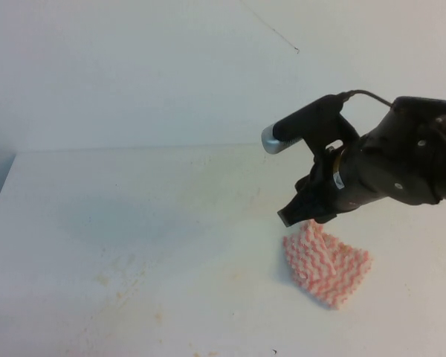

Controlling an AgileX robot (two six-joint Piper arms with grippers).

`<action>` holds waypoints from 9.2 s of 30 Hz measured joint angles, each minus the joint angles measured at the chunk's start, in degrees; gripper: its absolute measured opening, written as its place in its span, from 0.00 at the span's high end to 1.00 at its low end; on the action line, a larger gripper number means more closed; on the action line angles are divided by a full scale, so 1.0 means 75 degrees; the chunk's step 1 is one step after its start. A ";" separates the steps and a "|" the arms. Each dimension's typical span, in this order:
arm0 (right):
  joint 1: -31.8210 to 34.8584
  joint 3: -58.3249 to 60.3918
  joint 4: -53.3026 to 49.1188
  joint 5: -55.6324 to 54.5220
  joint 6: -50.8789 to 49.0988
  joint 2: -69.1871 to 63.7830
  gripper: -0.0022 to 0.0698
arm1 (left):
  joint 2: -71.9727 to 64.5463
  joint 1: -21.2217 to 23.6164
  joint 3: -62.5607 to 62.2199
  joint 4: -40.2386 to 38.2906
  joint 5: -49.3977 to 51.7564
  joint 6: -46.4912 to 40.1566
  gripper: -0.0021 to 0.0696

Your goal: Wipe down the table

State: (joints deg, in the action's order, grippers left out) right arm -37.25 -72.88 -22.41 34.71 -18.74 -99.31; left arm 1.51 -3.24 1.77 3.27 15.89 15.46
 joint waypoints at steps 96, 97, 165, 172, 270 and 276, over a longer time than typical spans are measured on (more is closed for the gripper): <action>0.2405 0.7455 -0.2096 0.2255 -0.0223 1.3344 0.97 | 0.0000 0.0000 0.0000 -0.0003 0.0003 0.0000 0.97; 0.2405 0.7455 -0.2096 0.2255 -0.0223 1.3344 0.97 | 0.0000 0.0000 0.0000 -0.0003 0.0003 0.0000 0.97; 0.2517 0.9945 -0.2080 -0.2422 -0.2293 1.3256 0.97 | 0.0000 0.0000 0.0000 0.0010 0.0003 0.0000 0.97; 0.3472 0.9945 -0.2098 -0.2386 -0.2293 1.3327 0.97 | 0.0000 0.0000 0.0000 0.0014 0.0003 0.0000 0.97; 0.4384 0.9902 0.2779 -0.1843 0.4345 1.3327 0.97 | 0.0000 0.0000 0.0000 0.0014 0.0003 0.0000 0.97; 0.4384 0.9902 0.2779 -0.1830 0.4345 1.3327 0.97 | 0.0000 0.0000 0.0000 0.0014 0.0003 0.0000 0.97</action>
State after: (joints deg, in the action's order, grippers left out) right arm -4.37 1.38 -1.56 20.99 13.85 0.65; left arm 1.51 -3.24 1.77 3.37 15.91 15.46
